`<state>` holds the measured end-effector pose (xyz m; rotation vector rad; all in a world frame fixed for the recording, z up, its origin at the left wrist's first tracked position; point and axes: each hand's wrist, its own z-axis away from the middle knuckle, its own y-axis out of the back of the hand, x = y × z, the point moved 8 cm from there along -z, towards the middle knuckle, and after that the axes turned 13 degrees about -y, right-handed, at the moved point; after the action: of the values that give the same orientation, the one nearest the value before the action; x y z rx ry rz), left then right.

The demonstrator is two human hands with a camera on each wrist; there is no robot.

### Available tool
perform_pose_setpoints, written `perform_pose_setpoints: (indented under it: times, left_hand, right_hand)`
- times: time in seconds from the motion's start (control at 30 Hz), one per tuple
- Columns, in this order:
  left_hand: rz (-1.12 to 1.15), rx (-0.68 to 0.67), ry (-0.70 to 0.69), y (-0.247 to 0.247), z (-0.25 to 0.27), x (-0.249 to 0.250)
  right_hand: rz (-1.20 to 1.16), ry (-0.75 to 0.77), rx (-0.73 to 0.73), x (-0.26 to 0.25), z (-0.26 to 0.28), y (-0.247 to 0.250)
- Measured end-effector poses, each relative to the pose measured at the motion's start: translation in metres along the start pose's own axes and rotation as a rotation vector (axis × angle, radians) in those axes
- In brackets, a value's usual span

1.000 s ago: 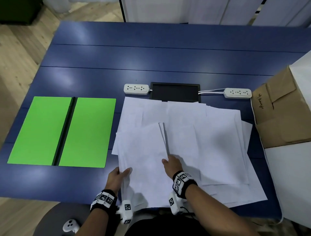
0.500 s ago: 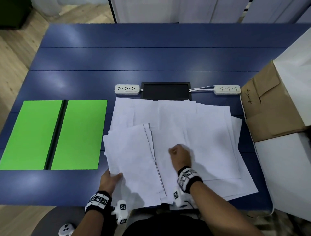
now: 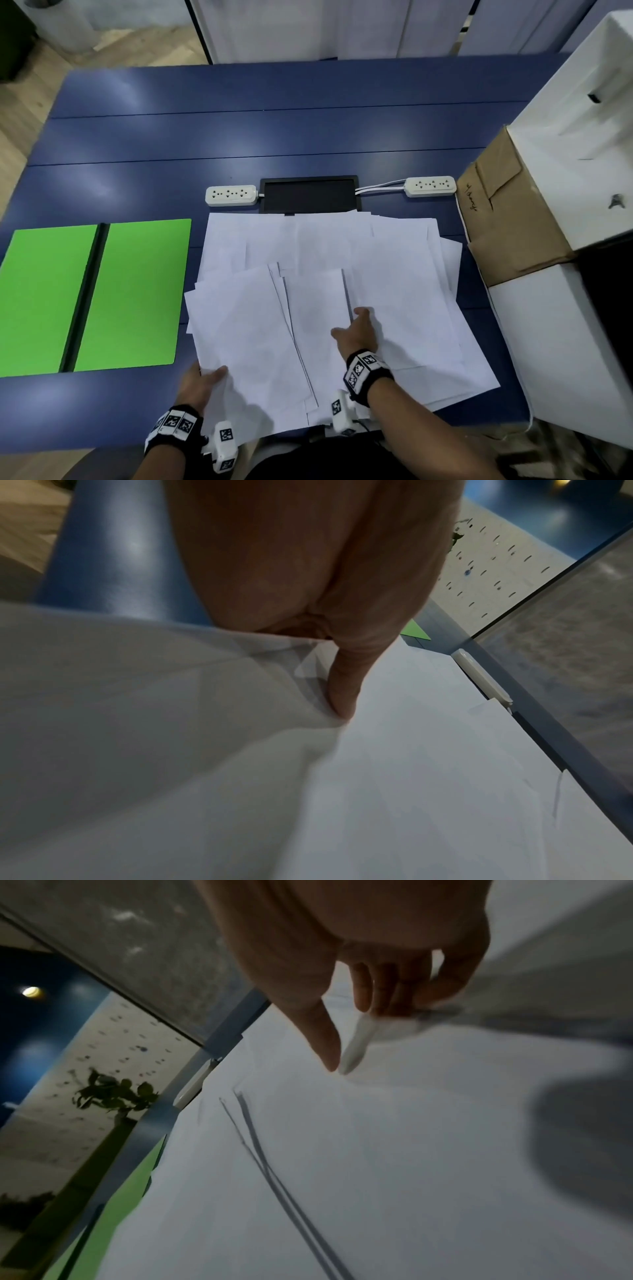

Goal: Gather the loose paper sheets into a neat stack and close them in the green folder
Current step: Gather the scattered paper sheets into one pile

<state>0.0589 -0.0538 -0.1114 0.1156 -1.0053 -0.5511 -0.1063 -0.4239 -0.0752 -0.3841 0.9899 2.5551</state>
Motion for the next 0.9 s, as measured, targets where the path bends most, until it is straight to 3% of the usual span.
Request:
perform_pose_setpoints:
  times: [0.13,0.2,0.3,0.4,0.63,0.9]
  left_hand:
    - [-0.063,-0.008,0.0,0.002,-0.008,-0.008]
    - [-0.077,0.004,0.008,0.005,-0.014,-0.017]
    - [-0.113,0.013,0.016,0.008,-0.022,-0.028]
    - [-0.119,0.019,0.008,0.004,-0.013,-0.013]
    - [-0.132,0.025,0.0,0.002,-0.007,-0.001]
    - [-0.103,0.028,0.003,-0.001,-0.005,0.001]
  right_hand:
    - [0.044,0.065,-0.031,-0.007,-0.008,0.005]
    - [0.101,0.078,0.105,-0.009,-0.021,0.04]
    - [0.248,-0.02,0.338,0.007,-0.052,0.107]
    - [0.265,-0.091,0.399,0.032,-0.081,0.145]
    - [0.353,-0.02,0.42,0.042,-0.079,0.142]
    - [0.231,0.141,0.551,0.031,-0.055,0.147]
